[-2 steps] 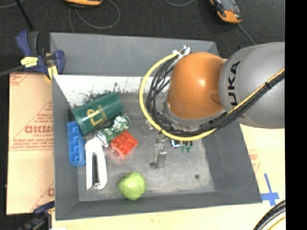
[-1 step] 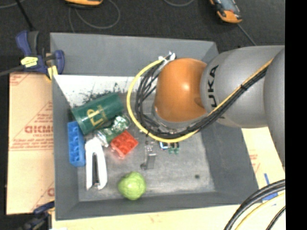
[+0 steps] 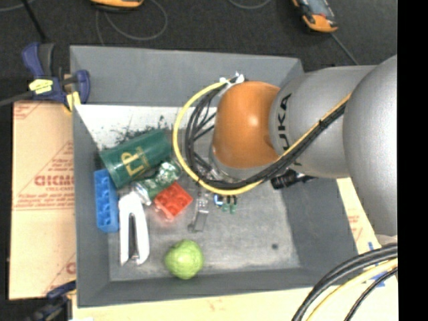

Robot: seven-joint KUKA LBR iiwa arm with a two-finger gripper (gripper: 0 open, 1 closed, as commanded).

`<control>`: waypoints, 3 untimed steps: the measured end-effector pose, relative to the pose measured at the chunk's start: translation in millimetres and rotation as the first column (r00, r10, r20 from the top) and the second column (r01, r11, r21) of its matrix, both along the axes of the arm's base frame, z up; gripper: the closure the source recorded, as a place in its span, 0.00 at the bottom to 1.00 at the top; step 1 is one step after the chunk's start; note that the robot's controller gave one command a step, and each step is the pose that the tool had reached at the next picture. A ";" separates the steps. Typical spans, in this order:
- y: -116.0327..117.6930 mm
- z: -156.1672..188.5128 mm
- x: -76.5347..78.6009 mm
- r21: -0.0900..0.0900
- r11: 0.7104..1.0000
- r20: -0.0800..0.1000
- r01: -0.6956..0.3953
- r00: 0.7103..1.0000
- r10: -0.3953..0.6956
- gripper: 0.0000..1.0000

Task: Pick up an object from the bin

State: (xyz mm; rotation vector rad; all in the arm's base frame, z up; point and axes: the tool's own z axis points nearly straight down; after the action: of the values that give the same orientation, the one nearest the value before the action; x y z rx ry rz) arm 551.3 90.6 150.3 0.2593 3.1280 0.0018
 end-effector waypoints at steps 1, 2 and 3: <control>-6.6 -48.2 12.2 -0.001 0.989 0.005 -0.149 0.989 0.149 0.00; -4.6 -66.1 23.0 -0.001 0.997 0.004 -0.074 0.997 0.074 0.00; 4.0 -76.6 41.3 -0.005 0.996 0.008 -0.087 0.996 0.087 1.00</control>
Offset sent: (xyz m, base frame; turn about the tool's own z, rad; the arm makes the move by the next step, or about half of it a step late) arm 0.0378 0.0048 -0.0768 0.2950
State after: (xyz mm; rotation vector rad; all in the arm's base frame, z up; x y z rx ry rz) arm 592.6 94.6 73.7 0.1232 3.1280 -0.0046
